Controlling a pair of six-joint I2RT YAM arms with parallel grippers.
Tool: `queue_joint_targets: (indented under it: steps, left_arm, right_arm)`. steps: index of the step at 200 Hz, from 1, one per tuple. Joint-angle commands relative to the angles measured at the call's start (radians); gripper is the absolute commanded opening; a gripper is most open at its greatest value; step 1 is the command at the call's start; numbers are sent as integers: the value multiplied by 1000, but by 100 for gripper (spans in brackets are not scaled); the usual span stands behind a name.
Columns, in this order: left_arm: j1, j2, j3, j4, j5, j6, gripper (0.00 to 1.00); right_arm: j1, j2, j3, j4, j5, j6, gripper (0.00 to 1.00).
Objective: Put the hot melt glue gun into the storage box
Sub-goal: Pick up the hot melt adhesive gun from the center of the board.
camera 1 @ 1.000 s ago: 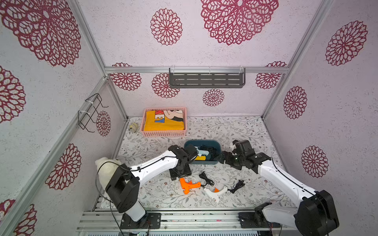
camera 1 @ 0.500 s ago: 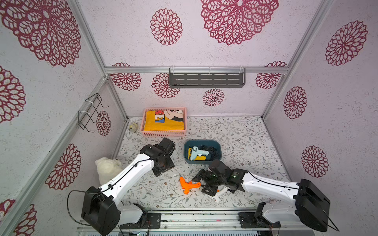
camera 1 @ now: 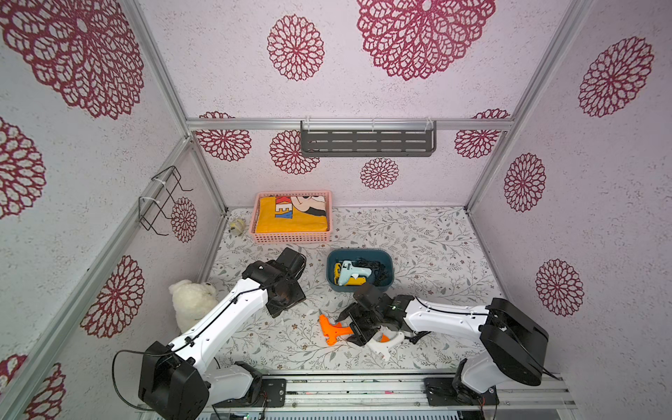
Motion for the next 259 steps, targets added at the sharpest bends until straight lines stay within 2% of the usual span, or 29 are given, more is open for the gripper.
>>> queue_joint_targets:
  steps: [1,12,29,44,103,141,154,180,200,227,259]
  left_arm:
    - [14,-1,10,-13,-5,12,64]
    - [15,5,18,-18,-2,15,64]
    - [19,14,30,-23,-2,19,64]
    - [21,20,41,-28,-5,22,63]
    - [29,22,62,-41,-5,17,63]
    - [37,19,76,-60,-10,23,63]
    - [40,22,77,-60,-9,25,62]
    - [42,28,81,-60,-11,28,61]
    - [44,34,82,-57,-10,29,61]
    - [44,46,86,-55,-4,33,61]
    - [44,56,99,-67,-10,41,60]
  right_arm:
    - [-1,12,46,-101,38,35,63]
    - [-7,22,52,-127,50,48,56]
    - [-17,52,75,-169,63,44,53]
    - [-23,78,95,-208,76,37,45]
    - [-51,142,147,-243,140,19,53]
    - [-58,192,179,-248,135,-8,52]
    - [-56,198,177,-248,130,-19,46]
    - [-56,187,147,-244,121,-32,20]
    - [-57,162,109,-239,112,-37,7]
    - [-66,115,107,-281,111,-116,2]
    - [-93,54,193,-427,118,-359,0]
